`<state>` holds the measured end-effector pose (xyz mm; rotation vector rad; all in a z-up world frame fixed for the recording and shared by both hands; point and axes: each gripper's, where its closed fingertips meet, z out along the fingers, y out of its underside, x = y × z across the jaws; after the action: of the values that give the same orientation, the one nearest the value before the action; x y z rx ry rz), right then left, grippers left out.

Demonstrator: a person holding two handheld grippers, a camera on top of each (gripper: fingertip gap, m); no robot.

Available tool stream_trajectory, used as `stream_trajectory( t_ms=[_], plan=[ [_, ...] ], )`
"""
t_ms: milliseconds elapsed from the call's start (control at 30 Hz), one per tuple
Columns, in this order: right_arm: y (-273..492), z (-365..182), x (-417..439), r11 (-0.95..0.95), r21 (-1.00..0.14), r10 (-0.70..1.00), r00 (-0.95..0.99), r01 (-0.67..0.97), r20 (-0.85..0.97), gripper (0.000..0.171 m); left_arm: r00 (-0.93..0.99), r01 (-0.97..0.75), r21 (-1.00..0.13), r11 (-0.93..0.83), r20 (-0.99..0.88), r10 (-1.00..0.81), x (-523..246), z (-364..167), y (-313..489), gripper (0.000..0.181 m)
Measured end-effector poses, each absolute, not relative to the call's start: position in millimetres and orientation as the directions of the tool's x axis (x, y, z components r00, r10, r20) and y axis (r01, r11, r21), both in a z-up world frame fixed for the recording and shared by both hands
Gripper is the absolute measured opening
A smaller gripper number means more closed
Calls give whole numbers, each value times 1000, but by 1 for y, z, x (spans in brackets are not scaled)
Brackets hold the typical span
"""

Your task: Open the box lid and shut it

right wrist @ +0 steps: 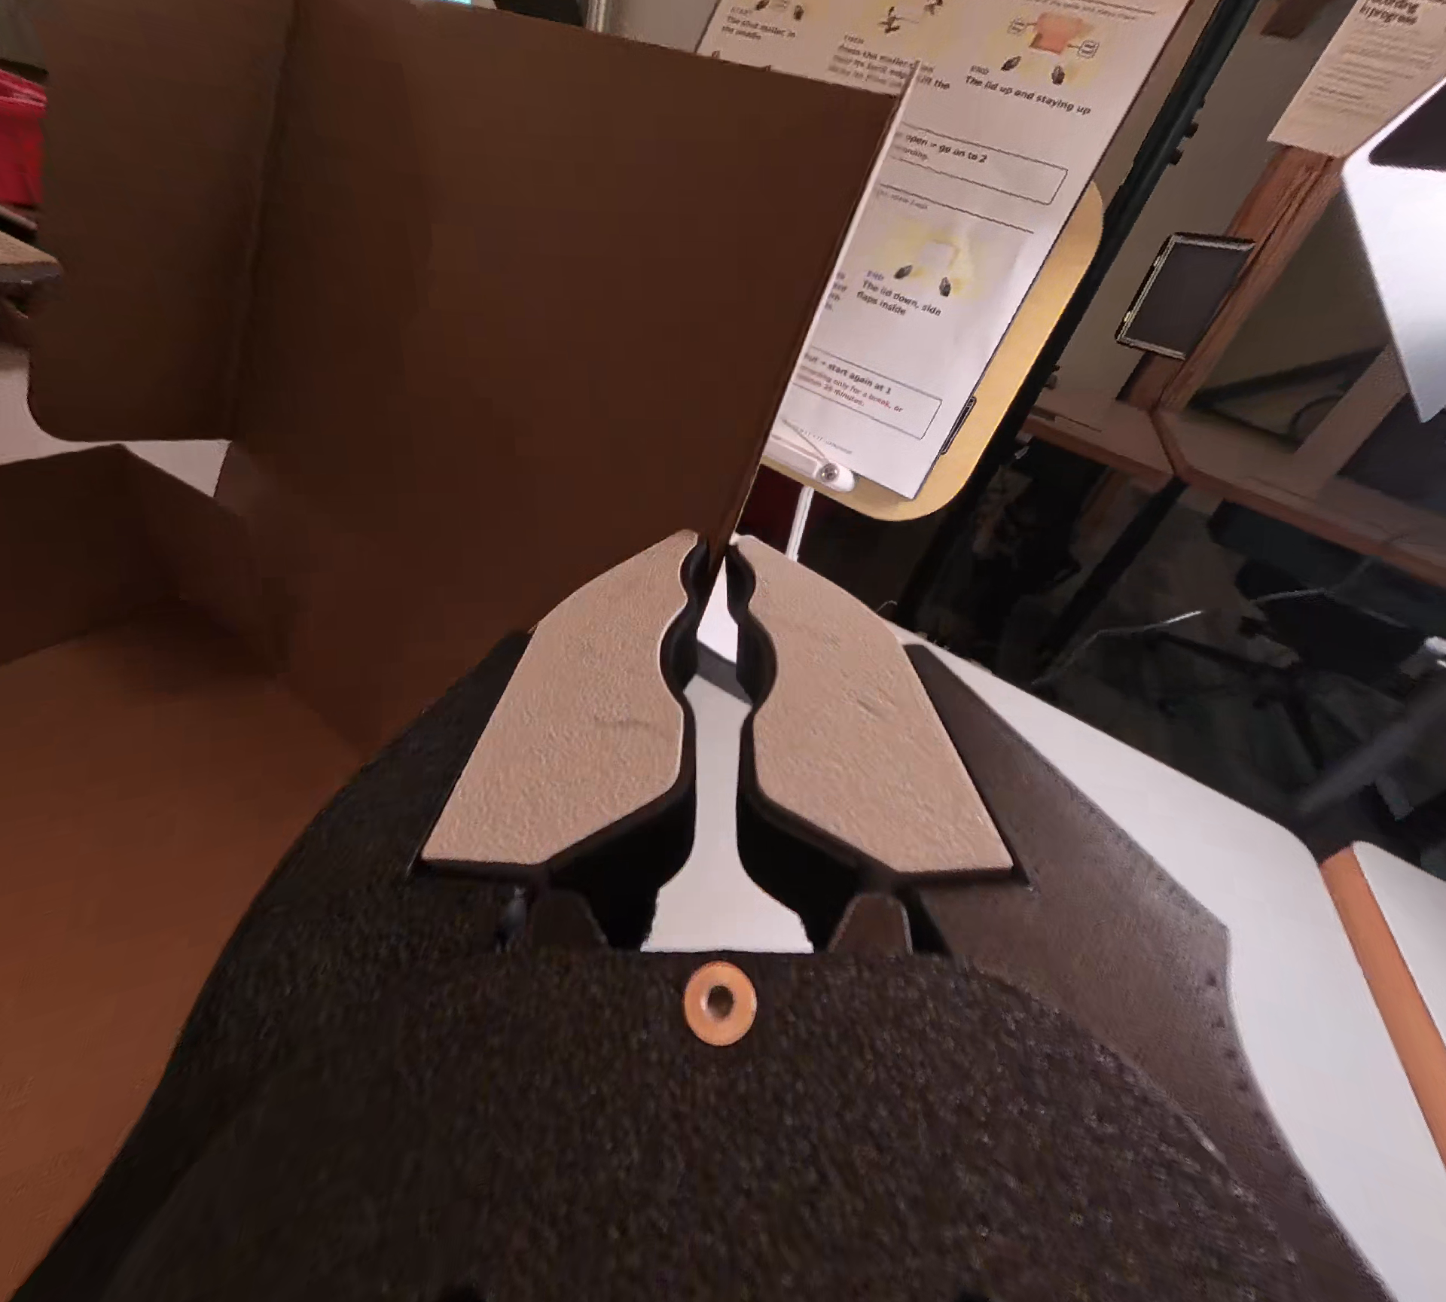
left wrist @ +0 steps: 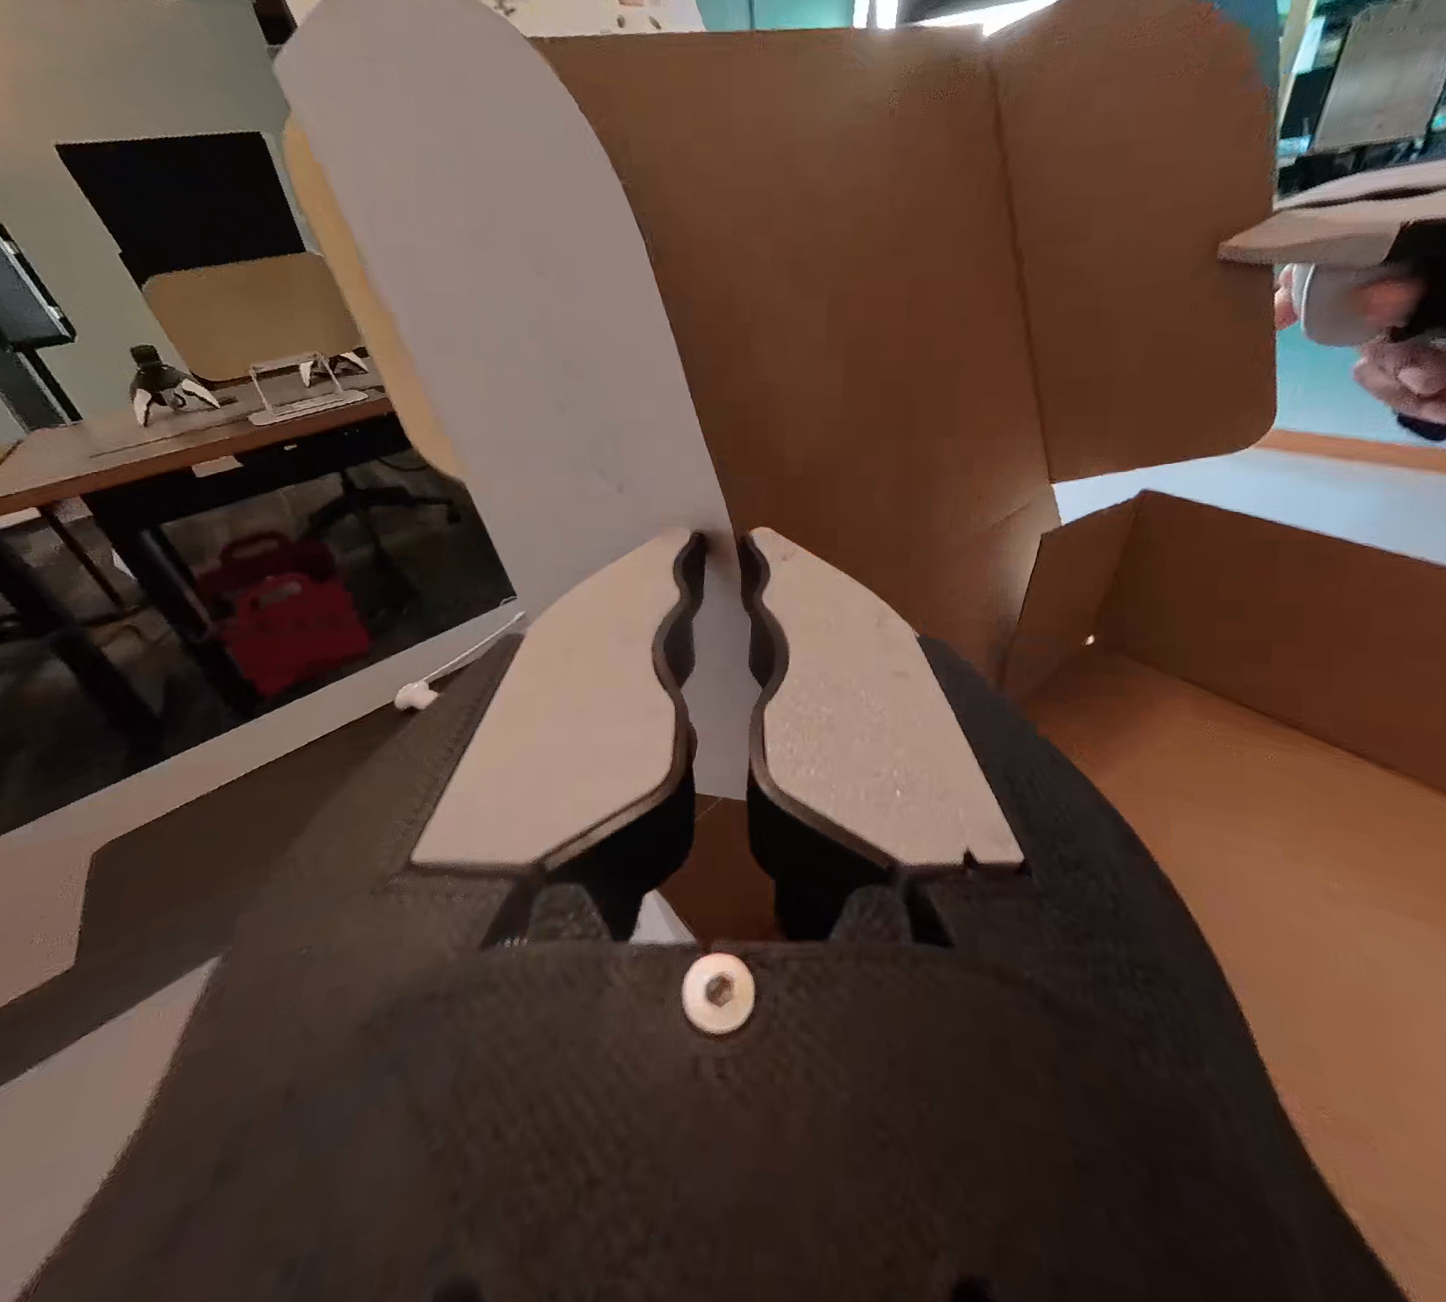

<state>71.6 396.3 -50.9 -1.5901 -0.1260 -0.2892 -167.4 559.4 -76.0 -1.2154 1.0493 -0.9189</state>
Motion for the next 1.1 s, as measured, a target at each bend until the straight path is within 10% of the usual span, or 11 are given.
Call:
stream_trajectory(
  t_ms=[1100],
  plan=[
    [362,-62,44,28,-941,-204,924,336,324,3,188,47,-923,381,-367,-911,-162,-86,491,0]
  ],
)
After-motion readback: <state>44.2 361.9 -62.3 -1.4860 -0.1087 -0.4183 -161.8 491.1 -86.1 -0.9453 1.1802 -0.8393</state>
